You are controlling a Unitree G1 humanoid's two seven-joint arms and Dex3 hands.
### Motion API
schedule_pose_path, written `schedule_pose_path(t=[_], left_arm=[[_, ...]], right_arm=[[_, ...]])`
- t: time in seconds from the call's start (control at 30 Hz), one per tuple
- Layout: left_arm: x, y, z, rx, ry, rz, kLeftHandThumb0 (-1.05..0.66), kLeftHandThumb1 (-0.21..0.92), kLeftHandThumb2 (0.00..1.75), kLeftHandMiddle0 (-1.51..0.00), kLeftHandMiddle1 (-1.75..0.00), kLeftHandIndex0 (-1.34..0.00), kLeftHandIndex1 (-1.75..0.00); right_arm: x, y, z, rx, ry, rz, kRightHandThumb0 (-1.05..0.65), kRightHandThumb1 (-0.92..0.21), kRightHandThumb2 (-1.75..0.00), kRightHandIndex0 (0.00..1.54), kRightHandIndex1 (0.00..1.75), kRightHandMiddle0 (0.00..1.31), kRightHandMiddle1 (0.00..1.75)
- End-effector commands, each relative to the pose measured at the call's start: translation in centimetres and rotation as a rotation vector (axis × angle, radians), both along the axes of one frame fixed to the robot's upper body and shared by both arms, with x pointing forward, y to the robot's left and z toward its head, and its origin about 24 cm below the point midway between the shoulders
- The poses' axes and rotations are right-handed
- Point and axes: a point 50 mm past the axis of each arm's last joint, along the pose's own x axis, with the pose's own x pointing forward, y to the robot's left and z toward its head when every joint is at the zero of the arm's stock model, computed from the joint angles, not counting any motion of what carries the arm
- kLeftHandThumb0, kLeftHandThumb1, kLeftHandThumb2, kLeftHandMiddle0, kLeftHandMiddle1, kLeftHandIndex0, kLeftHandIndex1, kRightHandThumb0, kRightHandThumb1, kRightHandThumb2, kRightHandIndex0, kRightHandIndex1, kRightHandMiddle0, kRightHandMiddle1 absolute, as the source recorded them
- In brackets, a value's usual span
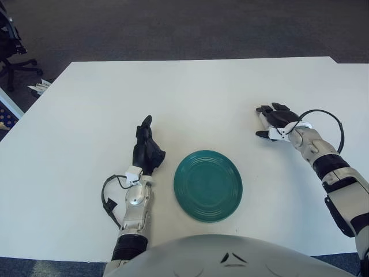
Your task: Put the charger into the plate.
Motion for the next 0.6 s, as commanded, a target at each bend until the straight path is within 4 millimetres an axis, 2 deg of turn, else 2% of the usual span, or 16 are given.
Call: schedule_pose_path(t=[0.0, 0.03, 0.07, 0.1, 0.17, 0.23, 0.27, 0.3, 0.4, 0.47, 0.57], left_arm=[[-1.51, 0.23, -2.29, -0.013, 0.134, 0.012, -1.05, 0.92, 1.10, -0.05, 0.00, 0.00, -0.59], [-1.49, 0.24, -2.26, -0.012, 0.133, 0.014, -1.05, 0.92, 1.10, -0.05, 0.00, 0.00, -0.59], [-1.47, 0.25, -2.24, -0.012, 0.133, 0.015, -1.05, 0.92, 1.10, -0.05, 0.00, 0.00, -0.58], [-1.43, 0.27, -2.20, -0.011, 0.131, 0.017, -1.05, 0.92, 1.10, -0.05, 0.00, 0.00, -0.58], [-1.42, 0.27, -2.10, -0.009, 0.128, 0.018, -1.05, 0.92, 1.11, -0.05, 0.00, 0.00, -0.59], [-1.42, 0.26, -2.02, -0.009, 0.126, 0.017, -1.05, 0.92, 1.11, -0.05, 0.00, -0.01, -0.60], [-1.42, 0.25, -2.00, -0.009, 0.126, 0.016, -1.05, 0.92, 1.11, -0.06, 0.00, -0.02, -0.63], [-1.42, 0.25, -2.00, -0.011, 0.127, 0.015, -1.05, 0.92, 1.11, -0.06, 0.00, -0.03, -0.64], [-1.36, 0.25, -2.00, -0.018, 0.129, 0.014, -1.05, 0.92, 1.11, -0.08, -0.01, -0.06, -0.71], [-1.36, 0.23, -1.97, -0.026, 0.129, 0.016, -1.05, 0.92, 1.11, -0.09, -0.01, -0.08, -0.74], [-1.32, 0.20, -1.95, -0.036, 0.129, 0.022, -1.05, 0.92, 1.10, -0.11, -0.01, -0.10, -0.77]], right_arm=[[-1.45, -0.02, -2.50, 0.006, 0.102, -0.014, -0.95, -0.92, -0.55, 0.43, 0.09, 0.01, 0.75], [-1.45, -0.02, -2.52, 0.007, 0.097, -0.011, -0.93, -0.92, -0.52, 0.43, 0.17, 0.02, 0.76], [-1.46, -0.02, -2.54, 0.008, 0.093, -0.009, -0.91, -0.92, -0.49, 0.37, 0.35, 0.04, 0.77], [-1.45, -0.01, -2.56, 0.010, 0.089, -0.008, -0.91, -0.92, -0.48, 0.34, 0.44, 0.04, 0.77], [-1.44, 0.00, -2.59, 0.011, 0.083, -0.008, -0.87, -0.92, -0.43, 0.25, 0.73, 0.05, 0.80], [-1.44, -0.01, -2.63, 0.010, 0.076, -0.008, -0.85, -0.92, -0.41, 0.20, 0.91, 0.06, 0.82], [-1.45, -0.02, -2.65, 0.009, 0.073, -0.008, -0.84, -0.92, -0.40, 0.18, 1.07, 0.07, 0.87], [-1.45, -0.02, -2.66, 0.008, 0.069, -0.007, -0.83, -0.92, -0.39, 0.17, 1.14, 0.07, 0.89], [-1.43, -0.02, -2.66, 0.004, 0.063, -0.002, -0.79, -0.92, -0.37, 0.13, 1.49, 0.08, 1.07], [-1.44, -0.04, -2.60, -0.001, 0.060, 0.007, -0.76, -0.92, -0.36, 0.14, 1.61, 0.09, 1.19], [-1.44, -0.07, -2.49, -0.010, 0.060, 0.023, -0.73, -0.92, -0.35, 0.18, 1.70, 0.10, 1.36]])
